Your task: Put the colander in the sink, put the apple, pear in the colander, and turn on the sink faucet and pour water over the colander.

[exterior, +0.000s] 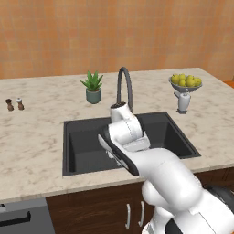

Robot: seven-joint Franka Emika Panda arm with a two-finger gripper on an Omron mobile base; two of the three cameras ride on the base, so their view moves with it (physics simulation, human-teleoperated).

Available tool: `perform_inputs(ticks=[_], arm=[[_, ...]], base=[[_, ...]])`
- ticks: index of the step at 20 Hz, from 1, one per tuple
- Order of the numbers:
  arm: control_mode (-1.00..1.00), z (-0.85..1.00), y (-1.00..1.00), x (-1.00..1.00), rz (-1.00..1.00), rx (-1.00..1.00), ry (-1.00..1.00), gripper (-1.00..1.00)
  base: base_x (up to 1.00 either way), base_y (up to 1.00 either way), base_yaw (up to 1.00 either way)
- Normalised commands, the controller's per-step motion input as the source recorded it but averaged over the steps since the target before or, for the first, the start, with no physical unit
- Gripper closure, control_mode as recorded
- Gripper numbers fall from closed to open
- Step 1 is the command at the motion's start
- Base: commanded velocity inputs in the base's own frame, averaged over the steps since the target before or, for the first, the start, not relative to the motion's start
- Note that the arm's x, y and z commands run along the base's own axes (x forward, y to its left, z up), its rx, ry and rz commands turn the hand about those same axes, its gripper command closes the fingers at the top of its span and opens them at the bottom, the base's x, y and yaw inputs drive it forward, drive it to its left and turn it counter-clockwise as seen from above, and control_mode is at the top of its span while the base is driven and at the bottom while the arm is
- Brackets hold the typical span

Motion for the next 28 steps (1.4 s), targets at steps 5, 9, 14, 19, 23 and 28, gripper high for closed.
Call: perform_inputs(ticks=[5, 9, 14, 19, 23, 28], arm=[[-1.0, 0.1, -1.0, -0.14, -0.13, 0.0, -0.01, 1.0], [-1.0, 0.06, -1.0, -0.05, -0.08, 0.03, 0.0, 1.0], [-1.0, 0.0, -1.0, 0.12, 0.0, 0.12, 0.0, 1.0], [-1.0, 0.0, -0.83, 0.37, 0.06, 0.26, 0.0, 1.0], [-1.0, 0.0, -0.59, 0.8, 0.12, 0.22, 0.02, 1.0], [-1.0, 0.0, -0.29, 0.98, 0.17, 0.24, 0.08, 1.0]], base=[[0.0, 0.0, 0.0], [0.0, 0.0, 0.0], [0.0, 0.0, 0.0], [0.0, 0.0, 0.0], [0.0, 0.0, 0.0], [0.0, 0.0, 0.0]])
